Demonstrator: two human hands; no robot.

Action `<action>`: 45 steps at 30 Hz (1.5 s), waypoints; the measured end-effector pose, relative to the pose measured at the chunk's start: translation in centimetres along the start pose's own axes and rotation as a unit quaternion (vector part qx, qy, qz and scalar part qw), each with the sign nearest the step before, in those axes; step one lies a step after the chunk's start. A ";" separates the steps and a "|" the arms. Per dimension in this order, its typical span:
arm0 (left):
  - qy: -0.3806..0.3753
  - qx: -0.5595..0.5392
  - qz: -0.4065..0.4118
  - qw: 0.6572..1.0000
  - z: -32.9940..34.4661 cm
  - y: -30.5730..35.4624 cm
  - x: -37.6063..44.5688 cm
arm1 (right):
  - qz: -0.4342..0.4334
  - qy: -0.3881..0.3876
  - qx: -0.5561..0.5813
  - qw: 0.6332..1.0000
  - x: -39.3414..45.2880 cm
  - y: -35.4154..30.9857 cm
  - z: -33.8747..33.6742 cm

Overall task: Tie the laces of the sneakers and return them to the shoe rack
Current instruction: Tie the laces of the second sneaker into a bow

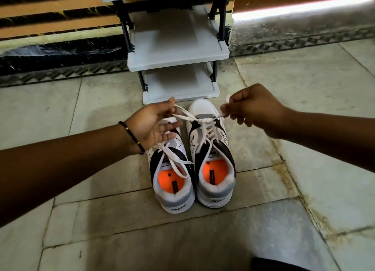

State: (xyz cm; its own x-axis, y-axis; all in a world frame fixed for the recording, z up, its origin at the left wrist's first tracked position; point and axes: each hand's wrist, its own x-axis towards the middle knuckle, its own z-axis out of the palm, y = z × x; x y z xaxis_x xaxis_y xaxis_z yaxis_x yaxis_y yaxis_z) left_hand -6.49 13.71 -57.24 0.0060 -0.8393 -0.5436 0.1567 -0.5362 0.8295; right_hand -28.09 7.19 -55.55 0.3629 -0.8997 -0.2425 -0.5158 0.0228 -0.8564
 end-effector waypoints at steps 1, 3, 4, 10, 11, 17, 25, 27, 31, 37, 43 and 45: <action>0.019 0.042 0.033 0.998 -0.5 0.1 0.1 | 0.014 0.001 -0.016 1.000 0.3 0.0 -0.3; 0.063 0.224 0.109 0.967 -1.7 0.1 0.4 | 0.032 -0.008 -0.055 0.998 0.6 -0.1 -0.8; 0.078 0.313 0.144 0.935 -2.2 0.0 0.5 | 0.041 -0.016 -0.075 0.996 0.6 -0.1 -0.9; 0.141 0.612 0.108 0.771 -5.3 -1.3 1.6 | 0.070 -0.097 -0.373 0.920 0.5 0.1 -1.3; 0.136 0.635 0.083 0.755 -5.6 -1.6 1.8 | 0.071 -0.110 -0.433 0.892 0.5 0.3 -1.4; 0.149 0.670 0.108 0.719 -4.0 -2.7 2.0 | 0.033 -0.114 -0.555 0.824 0.0 1.4 -0.9; -0.068 0.749 0.164 0.638 2.1 -3.8 0.9 | -0.072 -0.176 -0.436 0.880 -1.2 1.8 3.0; -0.046 0.757 0.185 0.626 2.6 -3.7 0.8 | -0.077 -0.159 -0.436 0.882 -1.0 2.0 2.9; -0.022 0.763 0.215 0.609 2.4 -2.5 0.7 | -0.075 -0.166 -0.401 0.898 -0.6 1.8 2.8; -0.025 0.818 0.223 0.530 2.2 -1.6 0.2 | -0.156 -0.156 -0.455 0.863 -1.4 1.9 1.9; -0.013 0.823 0.342 0.453 1.4 -2.3 0.8 | -0.147 -0.153 -0.474 0.854 -2.1 2.1 2.1; 0.004 0.821 0.376 0.430 1.1 -2.3 0.9 | -0.122 -0.163 -0.468 0.860 -1.8 2.2 2.1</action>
State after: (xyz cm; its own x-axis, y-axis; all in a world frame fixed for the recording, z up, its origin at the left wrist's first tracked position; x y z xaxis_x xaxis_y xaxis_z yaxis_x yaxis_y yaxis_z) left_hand -7.92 14.04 -59.50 -0.5499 -0.8343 -0.0387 -0.8007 0.5398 -0.2599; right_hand -28.24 9.81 -57.96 0.6688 -0.6546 -0.3525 -0.7365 -0.6479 -0.1944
